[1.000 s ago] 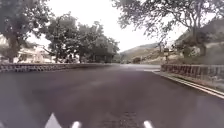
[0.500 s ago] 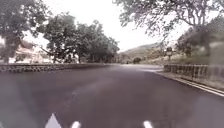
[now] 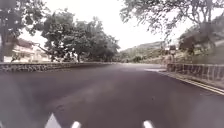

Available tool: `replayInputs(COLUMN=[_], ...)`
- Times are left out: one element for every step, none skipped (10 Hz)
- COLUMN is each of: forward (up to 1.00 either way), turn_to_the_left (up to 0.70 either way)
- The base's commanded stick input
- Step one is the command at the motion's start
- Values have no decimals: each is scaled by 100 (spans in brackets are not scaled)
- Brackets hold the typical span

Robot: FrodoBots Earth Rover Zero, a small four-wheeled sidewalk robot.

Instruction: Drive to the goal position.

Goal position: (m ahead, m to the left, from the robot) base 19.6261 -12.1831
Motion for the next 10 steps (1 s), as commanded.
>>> replayInputs(forward=[100, 100, 100, 100, 100, 100, 100, 100, 100, 100], turn_to_the_left=[0, 0, 0, 0, 0, 0, 0, 0, 0, 0])
